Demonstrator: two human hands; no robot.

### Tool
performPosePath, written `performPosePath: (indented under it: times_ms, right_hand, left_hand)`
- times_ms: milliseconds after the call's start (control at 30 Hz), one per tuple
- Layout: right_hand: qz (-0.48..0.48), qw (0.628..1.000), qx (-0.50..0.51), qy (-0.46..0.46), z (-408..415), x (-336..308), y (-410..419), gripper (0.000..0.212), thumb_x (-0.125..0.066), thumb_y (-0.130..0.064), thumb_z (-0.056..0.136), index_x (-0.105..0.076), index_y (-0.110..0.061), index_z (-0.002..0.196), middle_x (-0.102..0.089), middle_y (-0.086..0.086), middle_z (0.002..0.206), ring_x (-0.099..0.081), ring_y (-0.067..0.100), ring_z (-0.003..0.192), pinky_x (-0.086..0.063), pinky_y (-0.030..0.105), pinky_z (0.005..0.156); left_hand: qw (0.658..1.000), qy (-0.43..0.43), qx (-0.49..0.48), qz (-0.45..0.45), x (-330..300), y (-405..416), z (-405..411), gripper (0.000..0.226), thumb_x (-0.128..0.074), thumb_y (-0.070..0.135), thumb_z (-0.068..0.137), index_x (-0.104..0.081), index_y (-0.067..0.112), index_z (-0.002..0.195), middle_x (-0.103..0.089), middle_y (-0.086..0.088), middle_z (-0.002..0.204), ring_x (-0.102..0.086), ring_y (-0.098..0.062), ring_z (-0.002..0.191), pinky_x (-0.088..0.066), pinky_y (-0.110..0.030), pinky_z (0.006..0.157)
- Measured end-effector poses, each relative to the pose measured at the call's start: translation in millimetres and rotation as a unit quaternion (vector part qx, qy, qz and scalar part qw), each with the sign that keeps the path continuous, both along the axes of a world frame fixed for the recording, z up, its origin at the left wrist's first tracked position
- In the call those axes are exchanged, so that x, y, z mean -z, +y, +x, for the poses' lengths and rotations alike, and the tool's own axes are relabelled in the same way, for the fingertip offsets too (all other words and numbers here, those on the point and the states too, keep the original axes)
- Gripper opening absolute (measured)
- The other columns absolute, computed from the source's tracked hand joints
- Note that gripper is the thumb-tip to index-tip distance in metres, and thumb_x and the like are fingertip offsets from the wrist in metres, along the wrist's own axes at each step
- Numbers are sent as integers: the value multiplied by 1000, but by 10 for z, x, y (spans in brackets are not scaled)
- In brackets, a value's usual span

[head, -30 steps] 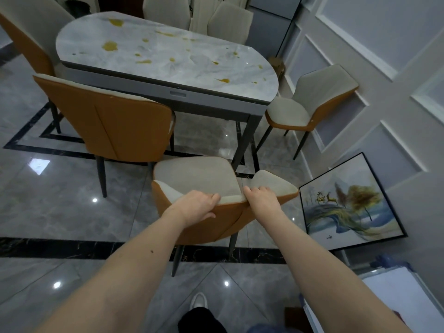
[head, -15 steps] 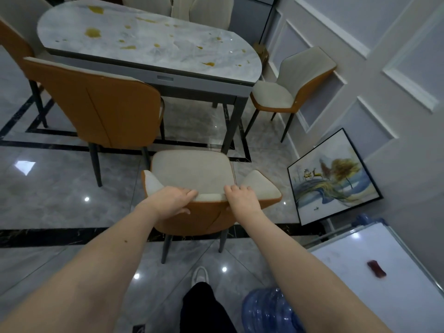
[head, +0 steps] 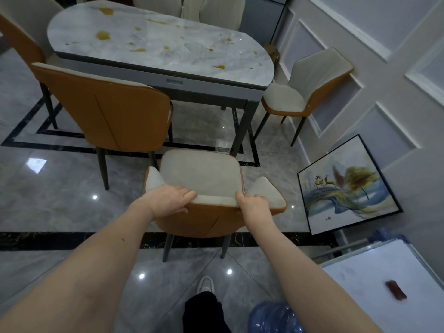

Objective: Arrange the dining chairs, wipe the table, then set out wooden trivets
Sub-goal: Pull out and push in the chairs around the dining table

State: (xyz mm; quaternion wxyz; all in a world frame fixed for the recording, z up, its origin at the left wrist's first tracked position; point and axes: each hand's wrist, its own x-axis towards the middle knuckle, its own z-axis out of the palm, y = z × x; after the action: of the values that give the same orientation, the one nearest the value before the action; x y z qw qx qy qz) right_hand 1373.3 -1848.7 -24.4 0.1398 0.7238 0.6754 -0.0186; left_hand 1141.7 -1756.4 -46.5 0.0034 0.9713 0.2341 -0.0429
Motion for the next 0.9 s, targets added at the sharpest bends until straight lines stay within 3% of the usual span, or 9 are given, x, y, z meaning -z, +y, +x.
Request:
performPosePath:
  times_ms: [467,700,900]
  right_hand:
    - [31,999,14,24,457,63,1282,29,-50,-9,93,-41,-15,120,-59,6,108,-57,30,100,-39,40,88]
    - [33,999,22,24,962,71,2176,26,-51,-9,92,-43,-17,115,-59,6,111,-55,31,103,-37,42,91]
    - [10,1000,2,13,1255,1,2658,43,-57,-7,87,-38,-17,125,-57,8,114,-52,34,108,-37,44,94]
  left_hand:
    - [999,-3,-23,32,12,1290,459,34,-48,41,94,-44,18,120,-60,-1,111,-61,-21,94,-54,-37,72]
    - [995,-6,-93,33,13,1979,979,37,-49,41,93,-43,22,124,-60,0,114,-60,-20,99,-53,-35,77]
    - [994,-9,-108,31,-11,2375,1260,37,-49,42,93,-42,23,124,-60,2,113,-60,-19,97,-52,-33,75]
